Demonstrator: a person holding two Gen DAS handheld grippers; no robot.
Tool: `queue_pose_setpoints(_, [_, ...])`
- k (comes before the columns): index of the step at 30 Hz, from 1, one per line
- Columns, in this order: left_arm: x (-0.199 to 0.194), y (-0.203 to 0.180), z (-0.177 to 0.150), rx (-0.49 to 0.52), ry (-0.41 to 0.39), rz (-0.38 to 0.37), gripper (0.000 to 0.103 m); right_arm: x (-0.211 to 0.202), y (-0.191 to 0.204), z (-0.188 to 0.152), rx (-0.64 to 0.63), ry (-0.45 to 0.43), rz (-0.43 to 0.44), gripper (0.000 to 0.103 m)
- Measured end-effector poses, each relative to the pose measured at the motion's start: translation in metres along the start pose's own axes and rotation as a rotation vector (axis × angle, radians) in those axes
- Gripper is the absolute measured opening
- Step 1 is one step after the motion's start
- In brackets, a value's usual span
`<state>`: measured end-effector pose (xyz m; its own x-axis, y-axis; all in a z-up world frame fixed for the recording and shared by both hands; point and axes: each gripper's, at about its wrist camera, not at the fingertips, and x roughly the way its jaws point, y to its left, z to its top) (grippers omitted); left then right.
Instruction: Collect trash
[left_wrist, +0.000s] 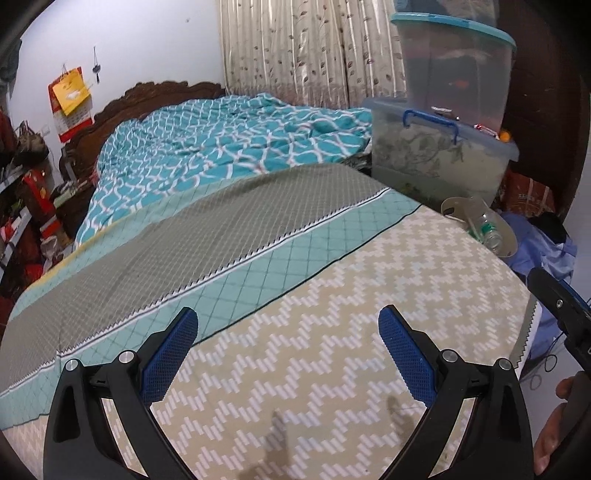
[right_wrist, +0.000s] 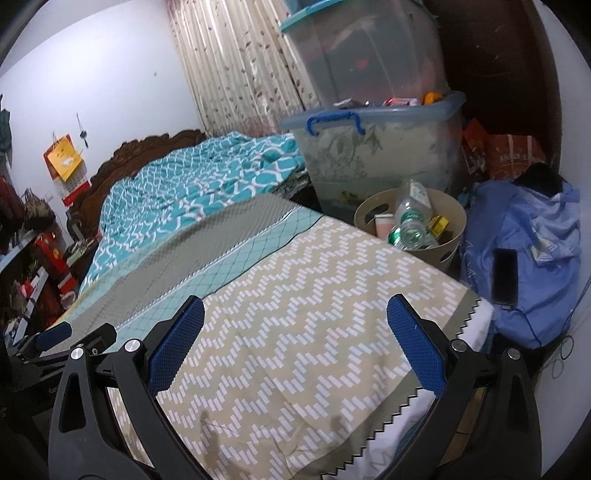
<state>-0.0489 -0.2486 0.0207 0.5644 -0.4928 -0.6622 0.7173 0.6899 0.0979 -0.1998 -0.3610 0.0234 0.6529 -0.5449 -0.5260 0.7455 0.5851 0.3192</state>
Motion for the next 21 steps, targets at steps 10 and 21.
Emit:
queue_pose_setpoints(10, [-0.013,-0.028,0.016,0.056,-0.054,-0.027,0.094,-0.017,-0.022,0.002,0.054,-0.033,-0.045,0.098])
queue_pose_setpoints(21, [-0.018,-0.055,0.032,0.095,-0.080,-0.091,0.094,-0.030,-0.040,0.010,0.075,-0.058,-0.088,0.098])
